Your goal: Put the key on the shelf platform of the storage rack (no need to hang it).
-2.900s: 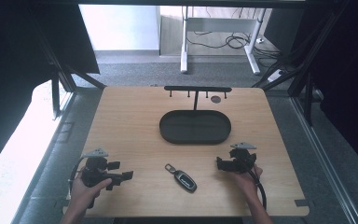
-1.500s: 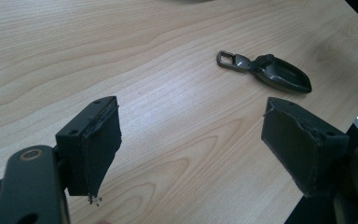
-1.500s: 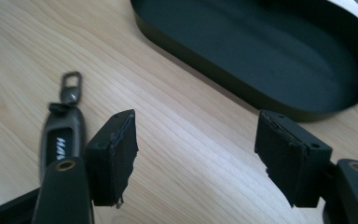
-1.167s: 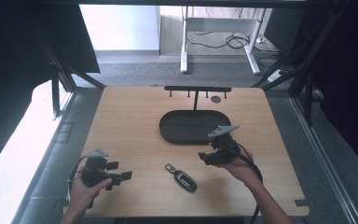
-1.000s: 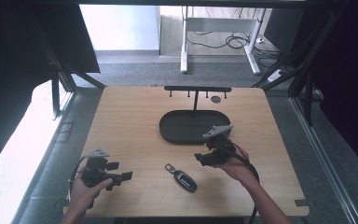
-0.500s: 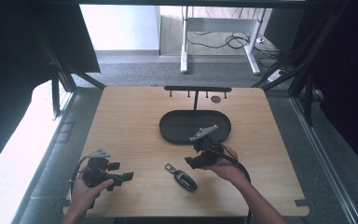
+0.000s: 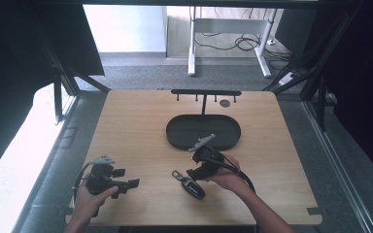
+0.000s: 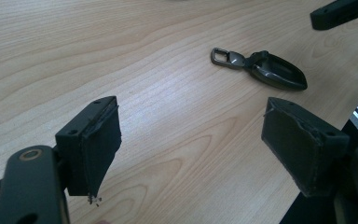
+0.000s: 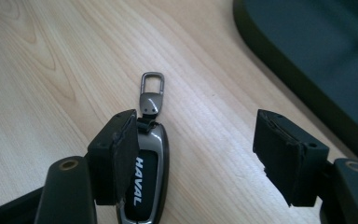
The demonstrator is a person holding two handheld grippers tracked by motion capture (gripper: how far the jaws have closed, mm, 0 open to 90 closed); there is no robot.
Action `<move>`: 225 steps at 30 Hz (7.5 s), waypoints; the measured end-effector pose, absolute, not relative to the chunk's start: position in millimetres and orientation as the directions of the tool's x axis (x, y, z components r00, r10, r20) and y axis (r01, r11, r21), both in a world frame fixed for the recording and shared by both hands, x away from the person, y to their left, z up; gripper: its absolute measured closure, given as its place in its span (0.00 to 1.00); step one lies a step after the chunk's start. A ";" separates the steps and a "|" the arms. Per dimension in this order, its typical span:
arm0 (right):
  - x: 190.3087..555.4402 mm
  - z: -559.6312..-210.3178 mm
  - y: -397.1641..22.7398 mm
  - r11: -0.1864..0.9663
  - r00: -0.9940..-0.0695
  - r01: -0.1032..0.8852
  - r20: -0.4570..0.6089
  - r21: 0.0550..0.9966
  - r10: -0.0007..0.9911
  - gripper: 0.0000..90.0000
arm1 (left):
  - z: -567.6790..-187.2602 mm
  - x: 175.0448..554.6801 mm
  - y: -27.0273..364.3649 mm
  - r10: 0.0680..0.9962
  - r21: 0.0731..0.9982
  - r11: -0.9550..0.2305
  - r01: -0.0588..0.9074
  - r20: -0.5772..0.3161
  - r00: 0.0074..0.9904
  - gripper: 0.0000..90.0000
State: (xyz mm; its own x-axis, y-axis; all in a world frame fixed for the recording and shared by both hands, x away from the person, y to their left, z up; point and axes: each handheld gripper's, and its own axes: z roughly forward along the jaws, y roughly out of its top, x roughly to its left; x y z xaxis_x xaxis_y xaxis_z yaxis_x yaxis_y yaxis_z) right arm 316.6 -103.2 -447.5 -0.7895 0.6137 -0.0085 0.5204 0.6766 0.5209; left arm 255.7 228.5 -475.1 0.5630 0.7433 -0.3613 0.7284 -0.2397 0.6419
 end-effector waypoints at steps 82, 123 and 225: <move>322.5 -434.4 -101.5 0.686 -0.807 0.531 0.049 0.497 0.589 0.55 | -473.9 255.4 228.8 0.740 0.645 -0.236 0.727 -0.365 0.565 0.22; 348.2 -405.1 -115.9 0.621 -0.767 0.543 0.032 0.564 0.641 0.55 | -474.4 256.0 229.4 0.740 0.644 -0.239 0.726 -0.364 0.566 0.22; 467.0 -447.9 -134.9 0.435 -0.529 0.735 0.039 0.520 0.848 0.55 | -475.3 256.7 233.2 0.743 0.642 -0.232 0.731 -0.368 0.559 0.22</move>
